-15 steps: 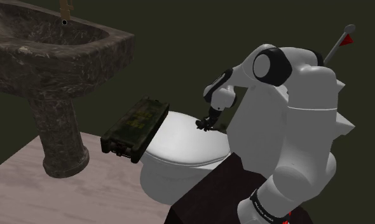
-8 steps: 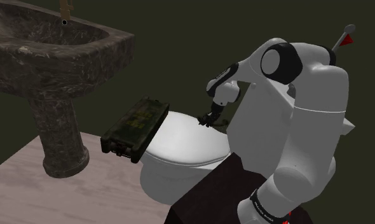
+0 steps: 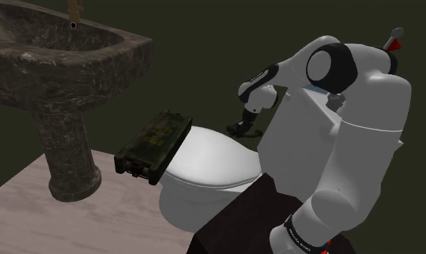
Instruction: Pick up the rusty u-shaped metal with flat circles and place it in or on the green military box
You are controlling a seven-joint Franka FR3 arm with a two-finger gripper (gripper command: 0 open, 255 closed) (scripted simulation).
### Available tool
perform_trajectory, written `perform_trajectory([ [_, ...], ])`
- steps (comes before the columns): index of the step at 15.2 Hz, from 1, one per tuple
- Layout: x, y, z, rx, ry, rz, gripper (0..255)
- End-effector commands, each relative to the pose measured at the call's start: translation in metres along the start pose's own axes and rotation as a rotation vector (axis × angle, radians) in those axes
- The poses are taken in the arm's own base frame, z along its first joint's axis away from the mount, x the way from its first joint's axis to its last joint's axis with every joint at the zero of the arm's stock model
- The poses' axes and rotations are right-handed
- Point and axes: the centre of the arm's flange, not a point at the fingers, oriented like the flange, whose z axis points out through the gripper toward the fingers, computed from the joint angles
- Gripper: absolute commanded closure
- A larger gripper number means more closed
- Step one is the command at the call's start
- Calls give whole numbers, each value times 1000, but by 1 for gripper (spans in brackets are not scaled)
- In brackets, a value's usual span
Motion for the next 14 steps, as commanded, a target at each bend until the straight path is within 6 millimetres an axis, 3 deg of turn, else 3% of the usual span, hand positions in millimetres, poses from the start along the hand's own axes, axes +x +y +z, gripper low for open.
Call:
perform_trajectory([
  [1,-1,-2,-10,0,0,0,255],
  [11,-4,-10,-62,0,0,0,255],
  [14,16,-44,-58,0,0,0,255],
])
